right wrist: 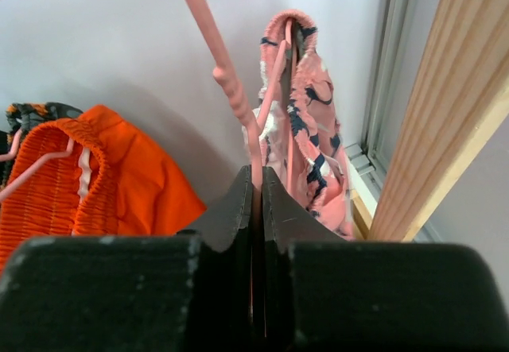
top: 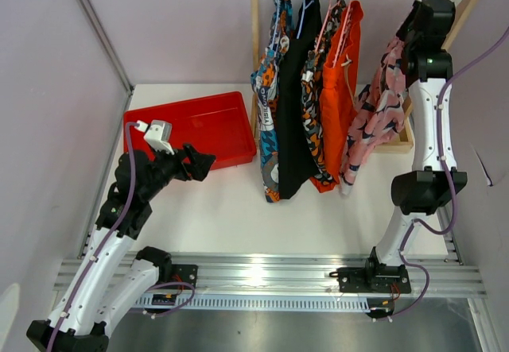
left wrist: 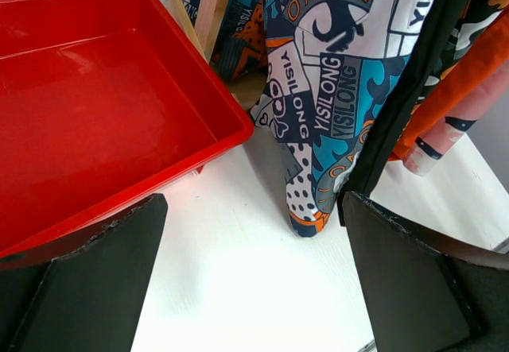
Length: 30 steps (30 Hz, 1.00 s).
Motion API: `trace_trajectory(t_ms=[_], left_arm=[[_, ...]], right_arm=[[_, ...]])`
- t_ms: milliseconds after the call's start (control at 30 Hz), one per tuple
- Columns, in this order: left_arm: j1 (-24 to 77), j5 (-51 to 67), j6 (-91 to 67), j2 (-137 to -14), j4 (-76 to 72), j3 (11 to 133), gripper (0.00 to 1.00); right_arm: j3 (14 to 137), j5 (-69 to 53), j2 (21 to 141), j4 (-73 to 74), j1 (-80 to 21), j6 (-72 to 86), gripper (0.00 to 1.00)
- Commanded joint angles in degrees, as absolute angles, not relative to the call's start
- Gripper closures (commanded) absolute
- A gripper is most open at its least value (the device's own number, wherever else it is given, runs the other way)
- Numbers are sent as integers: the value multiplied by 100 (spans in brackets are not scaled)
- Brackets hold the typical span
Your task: Remove the shorts from the hanger
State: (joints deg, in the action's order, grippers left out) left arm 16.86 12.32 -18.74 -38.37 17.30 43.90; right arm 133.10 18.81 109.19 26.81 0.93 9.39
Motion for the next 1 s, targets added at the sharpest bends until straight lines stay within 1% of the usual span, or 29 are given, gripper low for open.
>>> trace_trajectory(t_ms=[0,200,567,667,800,900,933,967], left_arm=[[1705,1222,-1714,-3858,1661,4386,1],[1714,1222,-1714,-3867,1670,4394,1],[1705,1257,-1696,-3858,1670,4386,1],[1714,1388,-1705,-3841,1618,4386,1],[1705,1713,-1696,-3841,1434,4359,1],[1775,2380,-1714,-3858,1021,4307,1],[1854,2443,-1714,-3867,967,4359,1],[2159,2435,-1653,-3893,958,4472,1]], right_arm=[[13570,1793,10899,2584,114,1019,100],[13553,1521,10706,2575,105,1134,100],[13483,1441,9608,2417,35,1187,100],[13403,1459,9414,2364,44,1151,100],[13360,1424,9133,2644,53,1257,100],[13044,1354,8720,2847,18,1467,100],[12608,1301,8371,2813,18,1529,100],[12334,1249,8167,2752,18,1564,100]])
